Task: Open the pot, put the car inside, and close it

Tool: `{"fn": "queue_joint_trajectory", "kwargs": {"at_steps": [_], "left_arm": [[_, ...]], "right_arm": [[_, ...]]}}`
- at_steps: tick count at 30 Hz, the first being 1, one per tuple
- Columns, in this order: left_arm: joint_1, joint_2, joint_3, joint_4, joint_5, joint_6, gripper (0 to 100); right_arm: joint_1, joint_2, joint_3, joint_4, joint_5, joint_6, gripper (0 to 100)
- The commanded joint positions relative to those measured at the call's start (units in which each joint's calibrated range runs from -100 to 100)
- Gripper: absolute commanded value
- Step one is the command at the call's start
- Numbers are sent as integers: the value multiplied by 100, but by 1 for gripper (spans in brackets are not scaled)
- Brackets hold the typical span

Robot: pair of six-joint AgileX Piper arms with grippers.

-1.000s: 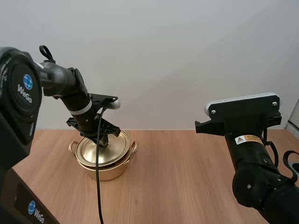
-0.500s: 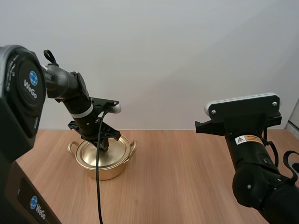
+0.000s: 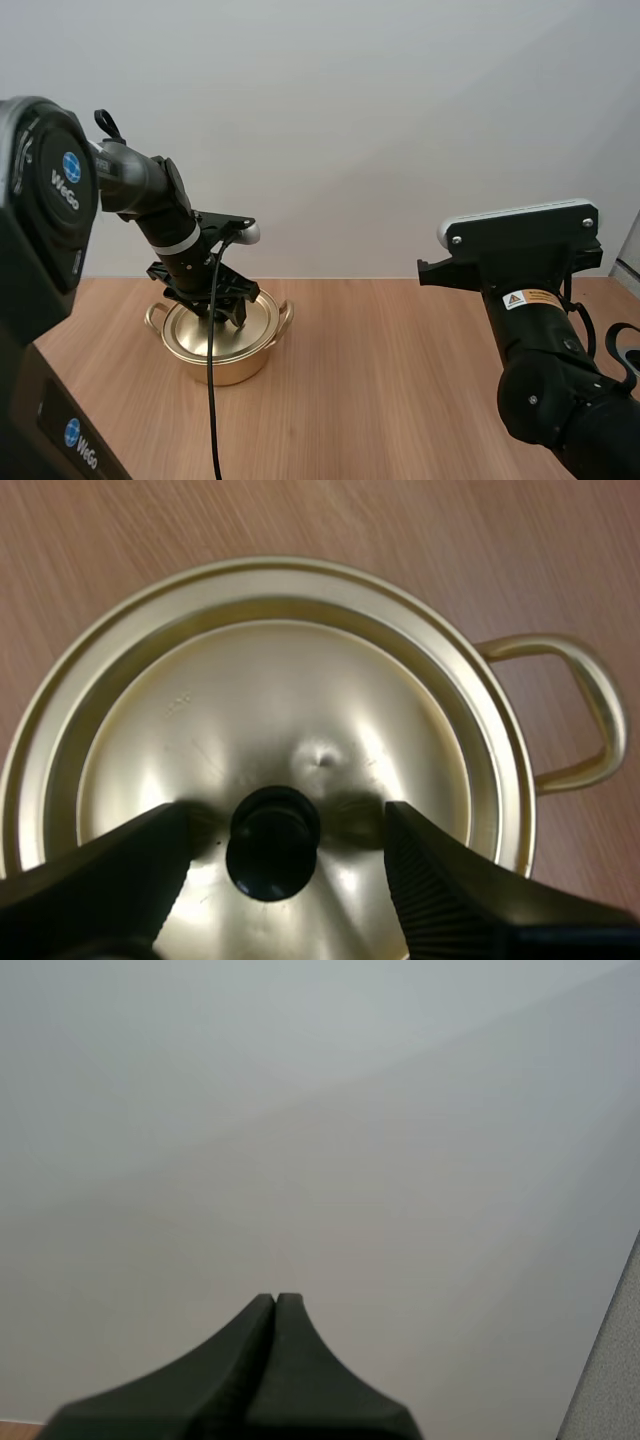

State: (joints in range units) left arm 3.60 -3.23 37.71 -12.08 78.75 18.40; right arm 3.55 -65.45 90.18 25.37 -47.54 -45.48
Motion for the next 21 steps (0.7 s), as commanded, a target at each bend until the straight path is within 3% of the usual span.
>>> {"fn": "queue_joint_trajectory", "kwargs": {"at_steps": [1, 12, 16, 21], "left_arm": [[3, -109, -47, -10, -52, 2, 95], [3, -1767, -246, -1048, -2590, 11, 95], [3, -3433, 507, -1636, -5466, 11, 95], [3, -4813, 1666, -1636, -8454, 222, 95]], "right_arm": [[4, 2, 4, 6, 1, 7, 0], [4, 2, 4, 6, 1, 7, 0], [4, 2, 4, 6, 1, 7, 0], [4, 2, 4, 6, 1, 7, 0]]}}
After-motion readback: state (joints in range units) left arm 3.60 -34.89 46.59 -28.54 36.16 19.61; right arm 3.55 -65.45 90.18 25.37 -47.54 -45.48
